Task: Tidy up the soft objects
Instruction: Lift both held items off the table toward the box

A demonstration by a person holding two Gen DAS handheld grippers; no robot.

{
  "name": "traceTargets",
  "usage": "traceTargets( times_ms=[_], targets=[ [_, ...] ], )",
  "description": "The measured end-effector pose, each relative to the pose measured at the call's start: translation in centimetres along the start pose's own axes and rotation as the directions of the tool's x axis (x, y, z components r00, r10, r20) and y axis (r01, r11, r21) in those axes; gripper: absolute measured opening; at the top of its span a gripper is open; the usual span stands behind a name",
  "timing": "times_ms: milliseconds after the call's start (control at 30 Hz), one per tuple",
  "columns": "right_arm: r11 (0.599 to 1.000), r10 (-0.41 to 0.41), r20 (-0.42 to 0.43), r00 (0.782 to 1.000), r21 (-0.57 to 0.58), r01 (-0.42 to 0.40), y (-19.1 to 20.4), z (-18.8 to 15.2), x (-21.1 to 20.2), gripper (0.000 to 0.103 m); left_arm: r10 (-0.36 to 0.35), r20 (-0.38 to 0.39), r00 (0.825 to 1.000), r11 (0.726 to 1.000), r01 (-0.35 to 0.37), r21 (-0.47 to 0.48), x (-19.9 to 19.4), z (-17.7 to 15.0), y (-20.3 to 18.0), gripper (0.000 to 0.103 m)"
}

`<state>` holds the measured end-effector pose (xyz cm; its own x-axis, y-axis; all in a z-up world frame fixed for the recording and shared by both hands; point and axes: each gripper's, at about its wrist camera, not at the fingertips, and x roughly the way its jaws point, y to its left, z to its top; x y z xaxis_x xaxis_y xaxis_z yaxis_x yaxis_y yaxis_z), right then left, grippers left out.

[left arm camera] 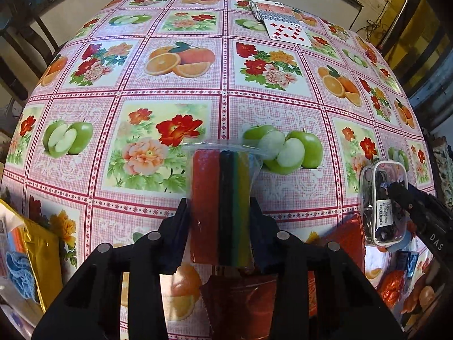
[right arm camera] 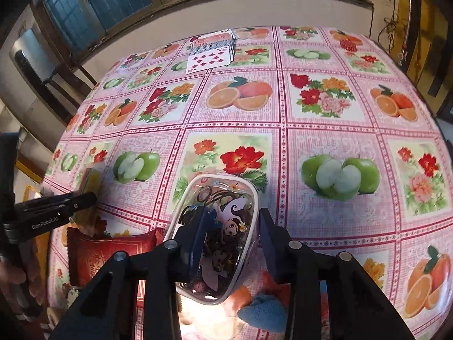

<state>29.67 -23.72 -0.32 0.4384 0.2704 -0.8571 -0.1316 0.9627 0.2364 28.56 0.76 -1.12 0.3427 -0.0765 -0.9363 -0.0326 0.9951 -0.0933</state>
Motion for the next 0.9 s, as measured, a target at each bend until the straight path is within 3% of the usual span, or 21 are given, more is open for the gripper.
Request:
traceTargets(
  times_ms=[67,100,133,200,333,433,500,600,733,900],
  targets=[
    [0.997,0.042,-0.003,0.999,0.071,-0.042,-0.8,-0.2,0.1,0.046,-0.006,-0.004,1.000,1.000,0.006,-0.007,-0.2,-0.3,0.5,0.037],
    [0.993,0.068,-0.003,0.998,0.101,-0.067,-1.1,-0.3,0.2,0.055,-0.009,-0.007,1.000,1.000,0.009,-0.014,-0.2,-0.6,0.6,0.037],
    [0.985,0.107,-0.001,0.994,0.138,-0.106,-1.2,-0.5,0.3,0.072,-0.012,-0.012,1.000,1.000,0.012,-0.021,-0.2,-0.7,0.7,0.037],
    [0.978,0.134,-0.036,0.990,0.166,-0.127,-0.8,-0.7,0.8,0.090,-0.014,-0.012,1.000,1.000,0.014,-0.025,-0.2,-0.8,0.9,0.037],
    [0.997,-0.028,-0.055,0.998,0.070,0.031,1.9,-0.7,1.9,0.090,-0.015,-0.023,1.000,0.999,0.014,-0.031,0.2,-0.8,1.0,0.037],
    [0.988,-0.153,-0.040,0.987,-0.043,0.151,4.1,-0.7,2.9,0.084,-0.017,-0.021,1.000,0.999,0.016,-0.029,0.3,-0.8,0.9,0.037],
    [0.978,-0.194,-0.025,0.981,-0.088,0.191,4.5,-0.8,3.3,0.083,-0.026,-0.027,0.999,0.999,0.025,-0.032,0.3,-0.6,1.0,0.037],
    [0.985,-0.158,-0.020,0.987,-0.071,0.156,3.3,-0.7,2.8,0.082,-0.031,-0.026,0.999,0.999,0.030,-0.032,0.3,-0.7,1.4,0.037],
    [0.998,-0.037,0.001,0.999,0.049,0.037,0.4,-0.5,1.2,0.082,-0.035,0.000,0.999,0.998,0.035,-0.044,-0.5,-0.8,1.8,0.037],
    [0.989,0.079,0.034,0.996,0.120,-0.082,-0.6,-0.6,-1.6,0.082,-0.059,0.023,0.998,0.998,0.060,-0.032,-2.3,-1.4,1.7,0.037]
  ],
)
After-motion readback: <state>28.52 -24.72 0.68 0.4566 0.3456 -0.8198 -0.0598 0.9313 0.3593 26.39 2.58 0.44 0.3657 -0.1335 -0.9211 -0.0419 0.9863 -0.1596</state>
